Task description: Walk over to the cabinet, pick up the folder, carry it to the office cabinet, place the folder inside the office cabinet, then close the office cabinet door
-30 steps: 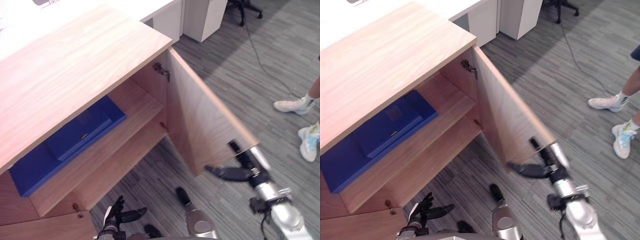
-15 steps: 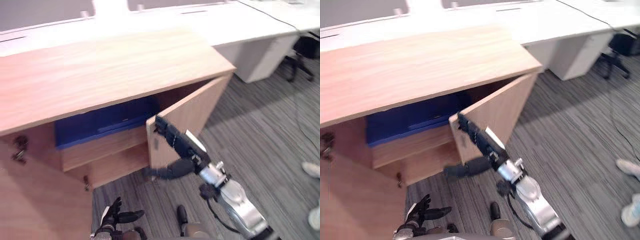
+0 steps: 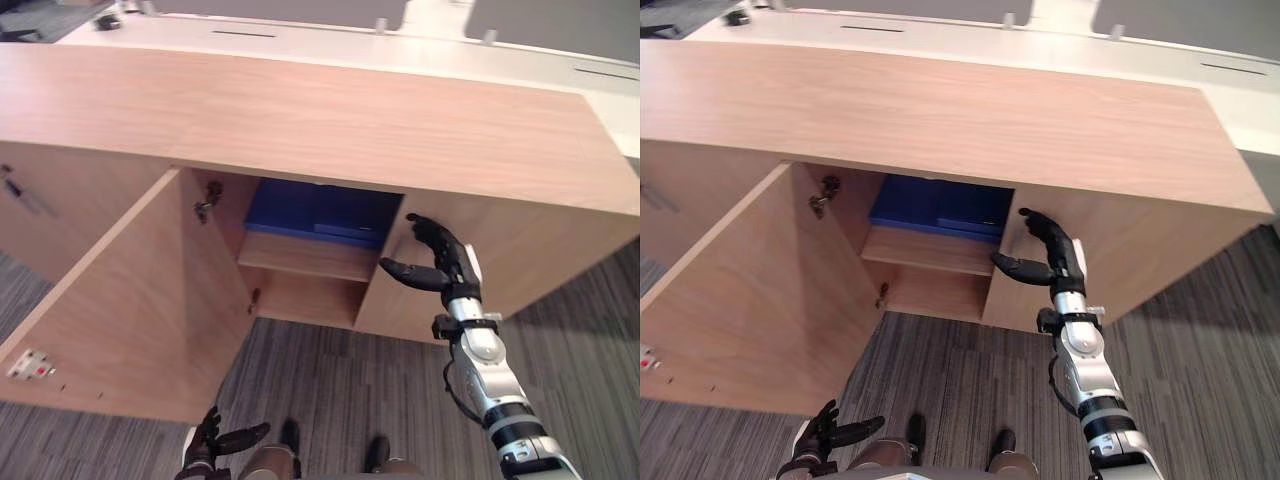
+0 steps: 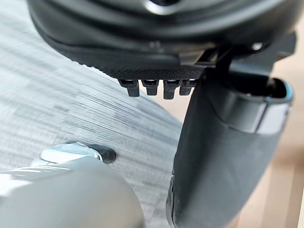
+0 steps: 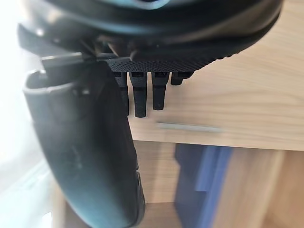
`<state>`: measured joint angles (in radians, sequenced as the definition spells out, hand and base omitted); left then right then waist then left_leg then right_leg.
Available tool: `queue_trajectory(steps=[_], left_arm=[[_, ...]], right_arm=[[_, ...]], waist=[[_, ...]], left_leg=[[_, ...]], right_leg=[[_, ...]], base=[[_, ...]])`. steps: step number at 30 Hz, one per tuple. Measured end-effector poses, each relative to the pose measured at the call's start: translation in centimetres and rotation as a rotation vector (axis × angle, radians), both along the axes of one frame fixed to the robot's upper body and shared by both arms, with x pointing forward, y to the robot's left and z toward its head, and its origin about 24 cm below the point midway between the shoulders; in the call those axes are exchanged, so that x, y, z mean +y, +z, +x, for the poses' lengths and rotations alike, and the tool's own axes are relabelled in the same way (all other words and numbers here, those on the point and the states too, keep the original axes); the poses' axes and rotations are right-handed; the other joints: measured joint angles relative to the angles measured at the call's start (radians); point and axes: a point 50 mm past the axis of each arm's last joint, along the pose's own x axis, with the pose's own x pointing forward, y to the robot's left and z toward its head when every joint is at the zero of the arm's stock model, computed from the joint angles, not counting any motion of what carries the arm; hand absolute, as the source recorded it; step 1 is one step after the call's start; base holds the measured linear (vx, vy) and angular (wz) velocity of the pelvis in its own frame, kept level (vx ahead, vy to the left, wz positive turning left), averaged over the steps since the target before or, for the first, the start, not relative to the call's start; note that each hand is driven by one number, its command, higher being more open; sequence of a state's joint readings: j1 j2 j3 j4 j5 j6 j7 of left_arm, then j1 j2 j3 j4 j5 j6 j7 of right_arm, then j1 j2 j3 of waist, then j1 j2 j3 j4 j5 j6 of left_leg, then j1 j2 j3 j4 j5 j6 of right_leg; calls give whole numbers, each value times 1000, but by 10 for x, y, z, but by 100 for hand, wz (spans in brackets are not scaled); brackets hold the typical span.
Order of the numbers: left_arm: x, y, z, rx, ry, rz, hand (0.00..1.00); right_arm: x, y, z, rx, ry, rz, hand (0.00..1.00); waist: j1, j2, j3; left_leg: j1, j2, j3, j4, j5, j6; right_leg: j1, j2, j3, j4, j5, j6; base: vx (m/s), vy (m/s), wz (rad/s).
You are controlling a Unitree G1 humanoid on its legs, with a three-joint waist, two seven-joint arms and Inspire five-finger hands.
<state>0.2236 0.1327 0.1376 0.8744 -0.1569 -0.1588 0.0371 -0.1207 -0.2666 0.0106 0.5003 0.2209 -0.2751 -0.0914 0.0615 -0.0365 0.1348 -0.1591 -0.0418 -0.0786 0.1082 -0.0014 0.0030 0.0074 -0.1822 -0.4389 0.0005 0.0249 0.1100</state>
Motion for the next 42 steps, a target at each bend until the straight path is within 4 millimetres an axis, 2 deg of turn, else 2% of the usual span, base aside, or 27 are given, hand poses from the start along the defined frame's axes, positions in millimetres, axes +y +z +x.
queue_trajectory(steps=[3,6,8,9,12,15,16,18,20,26,30,33,38,40,42], left_arm=[[13,2,-23,-1,152,-9,100],[29,9,-29,-40,253,13,100],[40,21,-18,-127,295,39,100],[49,34,-4,-215,304,64,100],[65,60,20,-375,305,121,100],[82,101,55,-574,268,212,100],[84,108,60,-608,258,226,100],[86,135,80,-733,210,262,100],[86,144,87,-780,222,267,100],[87,151,84,-796,217,290,100],[85,149,69,-767,191,303,100],[71,142,51,-734,156,286,100],[47,127,33,-673,89,239,100],[36,119,27,-636,64,207,100],[23,111,22,-592,12,179,100]], right_arm=[[-6,-9,-19,-14,-99,47,100],[-15,-12,-28,-12,-136,33,100],[-22,-14,-32,-10,-174,25,100],[-26,-14,-35,-7,-197,19,100],[-31,-16,-37,2,-225,17,100],[-34,-18,-37,15,-236,10,100],[-34,-18,-36,15,-236,9,100],[-35,-17,-35,15,-235,2,100],[-35,-17,-35,16,-231,-6,100],[-35,-17,-36,19,-224,-19,100],[-33,-18,-35,22,-211,-28,100],[-32,-19,-35,25,-212,-25,100],[-30,-21,-37,29,-224,-43,100],[-28,-30,-40,87,-228,-37,100],[-23,-59,-54,262,-243,-2,100]], waist=[[2,0,0],[4,-1,0],[5,-1,0],[7,0,1],[11,1,1],[19,2,2],[20,2,2],[20,2,2],[19,1,3],[9,-21,15],[8,-24,15],[10,-25,14],[11,-23,12],[12,-22,12],[14,-20,13]], left_leg=[[19,-13,-53,-55,40,-10],[45,-16,-87,-127,85,-7],[58,-13,-118,-177,120,-11],[61,-11,-136,-201,137,-15],[55,-11,-160,-201,138,-14],[43,-3,-165,-202,139,-15],[41,-2,-165,-202,139,-15],[37,1,-165,-202,139,-15],[37,3,-162,-202,139,-15],[42,7,-144,-202,139,-15],[51,19,-86,-202,139,-15],[63,20,-46,-202,138,-14],[69,25,15,-202,138,-14],[71,26,37,-202,138,-14],[69,25,57,-202,138,-14]], right_leg=[[22,-8,-58,5,-19,7],[28,-11,-95,12,-30,5],[28,-10,-125,17,-36,4],[28,-8,-147,19,-40,0],[33,-5,-168,20,-43,-3],[30,7,-171,17,-48,-12],[28,8,-171,18,-49,-12],[23,12,-168,17,-49,-14],[23,13,-163,17,-50,-14],[20,23,-114,17,-52,-18],[15,25,-60,17,-52,-18],[12,24,-11,17,-52,-18],[7,26,54,17,-52,-18],[6,26,73,17,-52,-18],[1,25,94,18,-52,-18]], base=[[60,-16,55],[43,-14,37],[-6,-22,42],[-55,-11,40],[-68,2,27],[-99,2,8],[-49,3,3],[-47,6,2],[0,0,0],[6,1,0],[14,14,-14],[11,26,-14],[-9,33,-3],[-10,33,-4],[4,24,1]])
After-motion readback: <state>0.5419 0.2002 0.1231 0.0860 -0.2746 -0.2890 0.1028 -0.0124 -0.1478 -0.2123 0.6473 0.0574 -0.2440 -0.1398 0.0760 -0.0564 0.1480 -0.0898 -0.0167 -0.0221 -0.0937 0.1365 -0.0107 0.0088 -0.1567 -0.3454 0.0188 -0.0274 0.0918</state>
